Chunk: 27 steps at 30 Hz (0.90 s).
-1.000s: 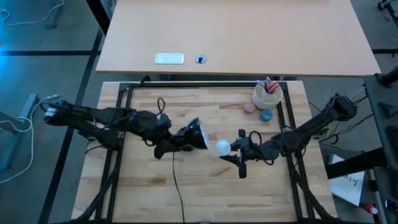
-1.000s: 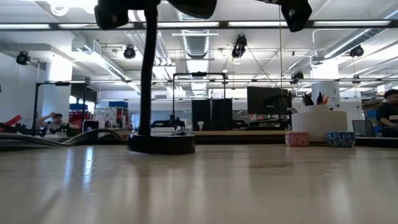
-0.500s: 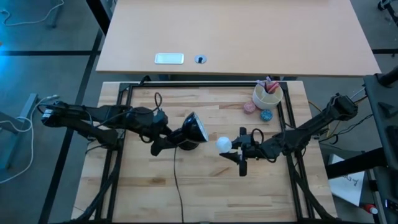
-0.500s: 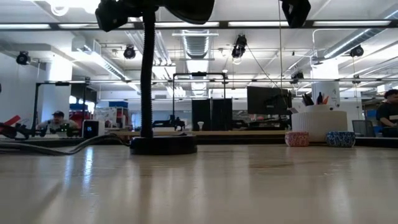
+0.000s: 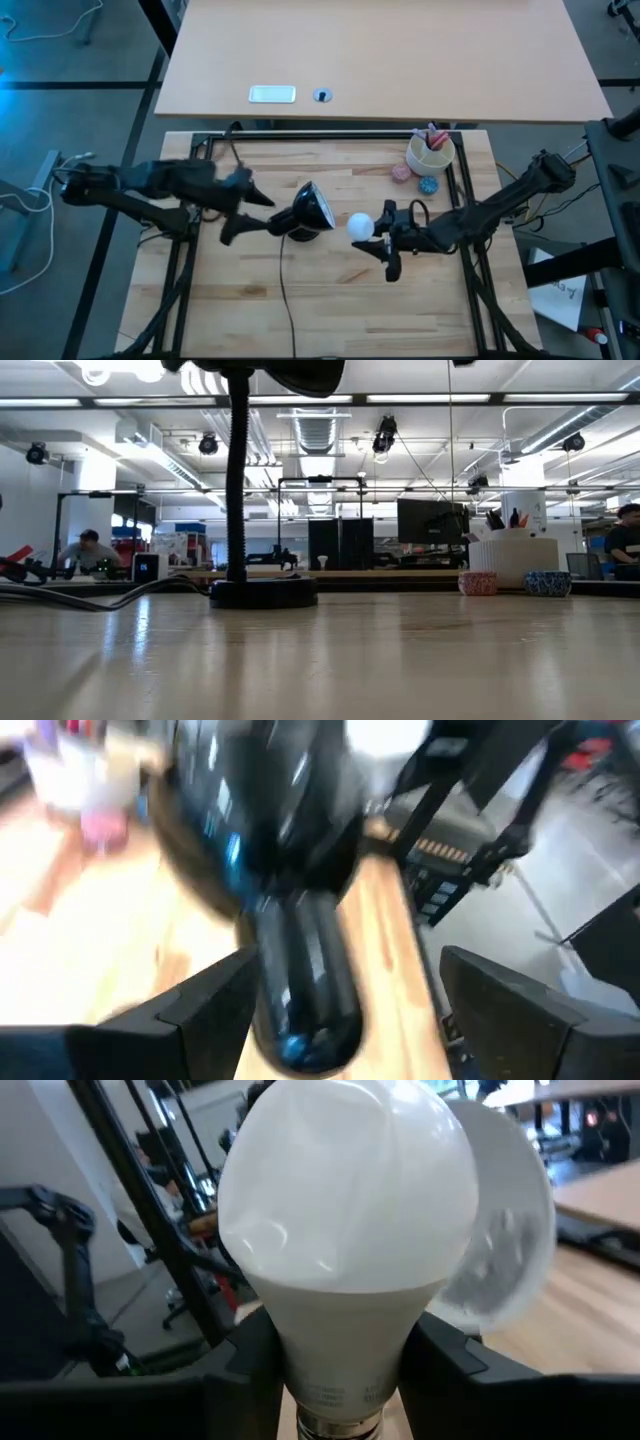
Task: Screw lightbulb
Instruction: Insert the lightbulb into the lamp
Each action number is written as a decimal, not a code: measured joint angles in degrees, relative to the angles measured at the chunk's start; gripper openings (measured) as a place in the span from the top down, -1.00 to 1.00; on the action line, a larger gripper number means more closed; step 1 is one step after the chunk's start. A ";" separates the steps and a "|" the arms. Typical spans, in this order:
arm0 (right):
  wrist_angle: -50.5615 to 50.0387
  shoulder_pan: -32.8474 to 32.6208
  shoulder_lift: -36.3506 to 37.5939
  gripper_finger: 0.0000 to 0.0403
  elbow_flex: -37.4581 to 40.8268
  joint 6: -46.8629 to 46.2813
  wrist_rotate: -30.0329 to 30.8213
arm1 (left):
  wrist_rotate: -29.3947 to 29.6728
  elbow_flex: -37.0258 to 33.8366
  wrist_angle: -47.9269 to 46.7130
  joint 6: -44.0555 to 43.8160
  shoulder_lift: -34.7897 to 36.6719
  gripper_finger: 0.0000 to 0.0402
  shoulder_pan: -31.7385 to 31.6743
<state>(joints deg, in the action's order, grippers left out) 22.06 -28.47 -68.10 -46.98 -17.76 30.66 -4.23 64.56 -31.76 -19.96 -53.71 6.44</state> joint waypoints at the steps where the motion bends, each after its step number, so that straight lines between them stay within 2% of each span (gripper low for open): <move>1: 0.04 0.00 0.00 0.31 -0.88 0.98 -0.56 | 0.10 1.21 -0.14 1.27 0.94 -0.49 0.20; 5: 1.63 0.00 -1.64 0.34 -4.49 3.29 -0.92 | 3.63 4.77 0.61 6.68 4.49 -0.49 2.28; 8: 7.62 -0.05 -5.02 0.35 -7.42 5.91 -1.17 | 4.88 3.62 7.37 7.47 6.82 -0.49 6.20; 13: 17.43 -0.39 -13.51 0.33 -15.51 14.20 -4.16 | 4.96 -5.22 26.39 10.96 8.55 -0.49 14.93; 17: 20.24 -0.37 -22.17 0.34 -25.07 21.15 -5.12 | 8.41 -13.18 37.54 20.63 7.23 -0.49 19.89; 21: 24.29 -0.22 -31.98 0.34 -34.62 26.72 -5.16 | 14.23 -19.37 46.31 29.39 6.39 -0.49 21.23; 27: 30.43 0.10 -41.45 0.32 -44.09 35.19 -5.62 | 12.04 -25.50 57.34 34.92 7.47 -0.49 21.35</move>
<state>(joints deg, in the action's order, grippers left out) 52.50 -28.37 -109.55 -91.07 17.43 25.04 7.82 39.06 25.59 14.96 -46.23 27.79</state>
